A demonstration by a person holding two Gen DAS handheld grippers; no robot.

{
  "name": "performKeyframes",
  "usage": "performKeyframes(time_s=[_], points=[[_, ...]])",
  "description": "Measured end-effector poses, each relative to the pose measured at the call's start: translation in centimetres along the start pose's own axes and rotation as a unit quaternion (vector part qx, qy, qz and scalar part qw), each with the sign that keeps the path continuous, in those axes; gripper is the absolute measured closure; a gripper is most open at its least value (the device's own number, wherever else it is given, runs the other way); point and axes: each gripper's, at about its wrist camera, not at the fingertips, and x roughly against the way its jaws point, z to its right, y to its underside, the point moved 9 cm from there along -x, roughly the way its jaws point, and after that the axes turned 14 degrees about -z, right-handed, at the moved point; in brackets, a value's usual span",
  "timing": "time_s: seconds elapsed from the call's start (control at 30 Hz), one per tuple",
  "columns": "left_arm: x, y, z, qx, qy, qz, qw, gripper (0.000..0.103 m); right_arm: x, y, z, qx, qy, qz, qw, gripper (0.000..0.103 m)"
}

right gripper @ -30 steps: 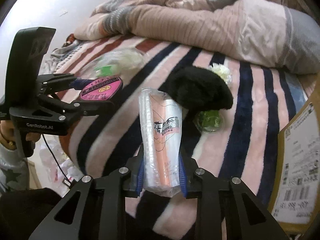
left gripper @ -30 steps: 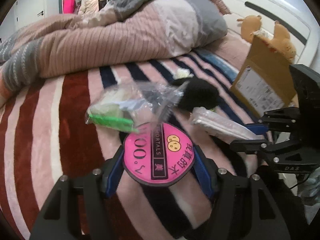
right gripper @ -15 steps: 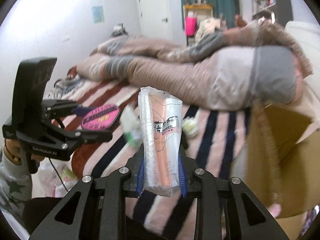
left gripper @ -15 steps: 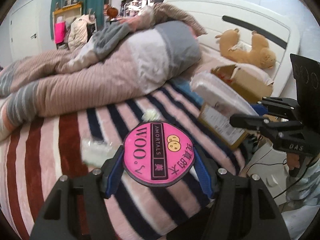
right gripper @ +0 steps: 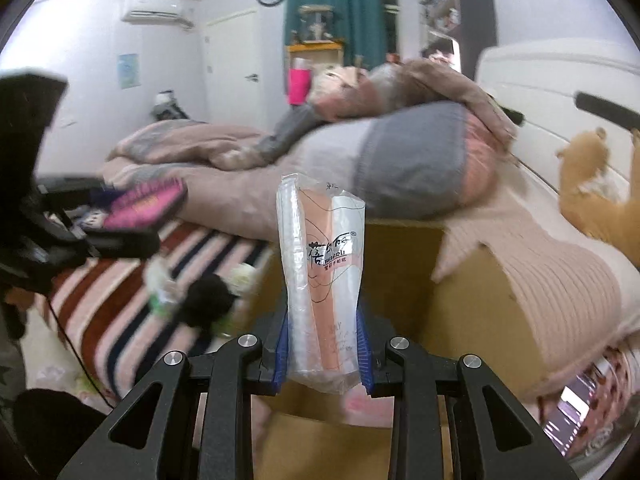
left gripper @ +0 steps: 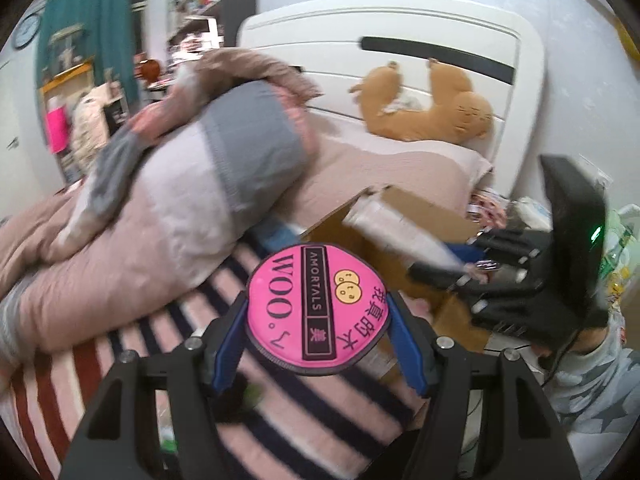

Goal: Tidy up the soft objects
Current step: 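Lower the mirror and pink pack into the cardboard box and release both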

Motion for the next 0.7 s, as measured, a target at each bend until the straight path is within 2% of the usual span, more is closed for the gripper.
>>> performKeyframes(time_s=[0.07,0.2,0.27,0.57,0.67,0.7], points=[[-1.1,-1.6,1.6,-0.016,0.010,-0.007,0.9998,0.040,-0.7,0.6,1.5,-0.005,0.020,-0.009,1.000,0.077],[-4.1,-4.1,4.1,-0.045,0.020,-0.031,0.9983,0.040,-2.0,1.6,3.4,-0.005,0.043,-0.021,0.999,0.060],[-5.6,-4.5,4.8,-0.052,0.023,-0.045,0.9974,0.039,-2.3,1.9,4.1,-0.005,0.048,-0.023,0.999,0.055],[-8.9,-4.0,5.4,-0.065,0.025,-0.080,0.9944,0.034,-3.4,2.7,5.2,-0.011,0.037,-0.033,0.999,0.054],[-8.9,-3.7,5.1,-0.066,0.021,-0.080,0.9944,0.022,-3.6,2.6,5.2,-0.012,0.037,-0.035,0.999,0.054],[-8.7,-3.6,5.2,-0.068,0.024,-0.077,0.9944,0.021,-3.6,2.5,5.2,-0.013,0.035,-0.035,0.999,0.054]])
